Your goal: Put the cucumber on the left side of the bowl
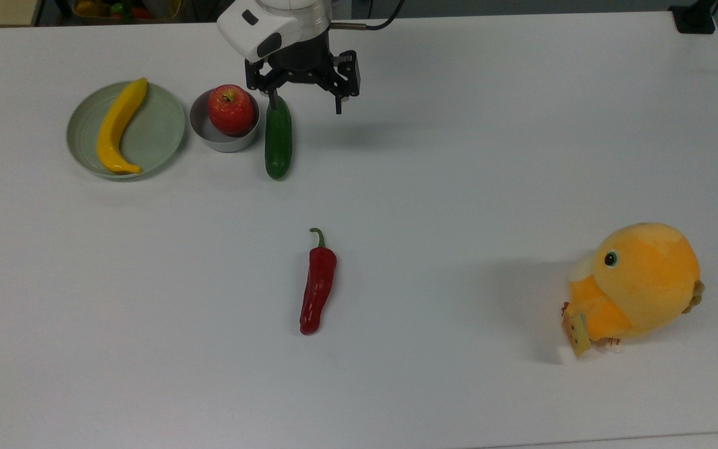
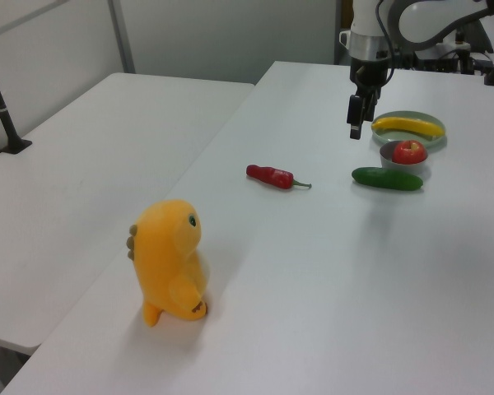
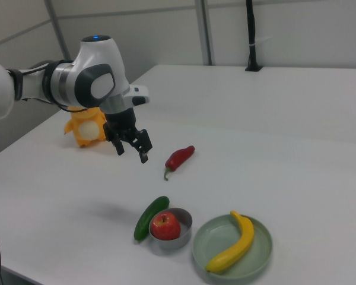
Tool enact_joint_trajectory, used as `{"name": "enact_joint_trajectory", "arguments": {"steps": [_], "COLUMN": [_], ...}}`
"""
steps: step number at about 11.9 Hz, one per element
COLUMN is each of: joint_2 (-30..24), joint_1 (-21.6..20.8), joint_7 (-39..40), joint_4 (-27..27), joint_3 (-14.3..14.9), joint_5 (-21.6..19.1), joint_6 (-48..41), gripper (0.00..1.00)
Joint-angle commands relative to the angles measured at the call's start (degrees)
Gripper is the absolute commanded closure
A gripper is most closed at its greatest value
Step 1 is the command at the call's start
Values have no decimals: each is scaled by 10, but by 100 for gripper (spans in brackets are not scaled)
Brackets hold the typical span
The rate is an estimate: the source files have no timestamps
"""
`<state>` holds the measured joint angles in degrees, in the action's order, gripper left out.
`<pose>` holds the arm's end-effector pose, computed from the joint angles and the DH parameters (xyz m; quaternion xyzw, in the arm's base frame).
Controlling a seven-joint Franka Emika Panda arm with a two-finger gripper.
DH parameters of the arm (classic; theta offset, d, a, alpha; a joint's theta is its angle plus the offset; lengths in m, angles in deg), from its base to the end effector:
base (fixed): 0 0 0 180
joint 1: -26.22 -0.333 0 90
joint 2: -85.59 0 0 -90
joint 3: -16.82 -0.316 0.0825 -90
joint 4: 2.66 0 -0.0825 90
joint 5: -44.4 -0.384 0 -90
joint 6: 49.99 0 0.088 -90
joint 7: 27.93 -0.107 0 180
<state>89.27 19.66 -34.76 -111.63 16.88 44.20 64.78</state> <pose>0.5769 0.0660 0.4676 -0.9998 0.0036 -0.0182 0.0037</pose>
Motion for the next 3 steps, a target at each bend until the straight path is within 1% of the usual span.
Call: {"name": "enact_joint_trajectory", "arguments": {"steps": [1,3], "joint_2": [-9,-8], "joint_1": [-12,-12], "joint_7": [34,41], "joint_4": [1,1], "joint_3": [10,10], "joint_5": [3,3], "joint_6": [-31,-31], "gripper": [0,0]}}
